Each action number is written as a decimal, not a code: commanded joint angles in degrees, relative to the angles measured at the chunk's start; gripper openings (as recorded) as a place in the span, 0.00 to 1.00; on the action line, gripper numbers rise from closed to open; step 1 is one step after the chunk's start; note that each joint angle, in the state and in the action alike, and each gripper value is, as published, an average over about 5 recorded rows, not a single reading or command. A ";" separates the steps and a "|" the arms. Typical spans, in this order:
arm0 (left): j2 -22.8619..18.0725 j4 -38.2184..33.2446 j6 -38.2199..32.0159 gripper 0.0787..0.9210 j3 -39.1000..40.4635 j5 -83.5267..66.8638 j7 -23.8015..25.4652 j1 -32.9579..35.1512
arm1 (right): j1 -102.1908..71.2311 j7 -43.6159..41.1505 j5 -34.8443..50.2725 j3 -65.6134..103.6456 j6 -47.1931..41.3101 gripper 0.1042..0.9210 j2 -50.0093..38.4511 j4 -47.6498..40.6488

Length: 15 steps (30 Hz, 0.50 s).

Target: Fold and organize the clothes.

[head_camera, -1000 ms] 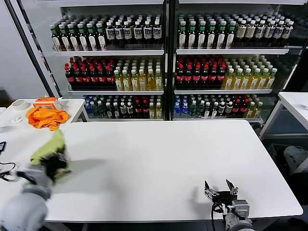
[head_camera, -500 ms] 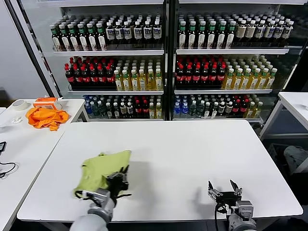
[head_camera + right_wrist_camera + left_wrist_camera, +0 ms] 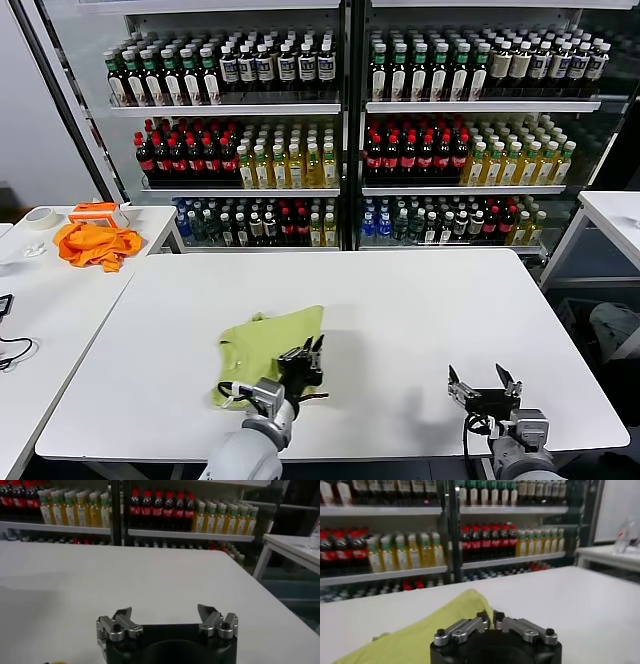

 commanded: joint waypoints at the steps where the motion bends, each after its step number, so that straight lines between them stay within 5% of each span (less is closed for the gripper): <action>1: 1.47 -5.31 -2.52 0.17 -1.73 -6.89 2.87 -4.53 | 0.76 -1.14 0.65 2.65 0.08 0.88 -0.35 -0.02; 8: 14.05 -8.99 -4.63 0.42 -15.81 -3.56 4.15 -2.51 | 6.49 -2.41 0.61 -3.50 0.07 0.88 0.38 -3.09; 15: 16.33 -8.52 -6.29 0.66 -22.73 0.42 4.14 2.78 | 14.39 -5.12 6.68 -16.66 -1.90 0.88 2.55 -5.38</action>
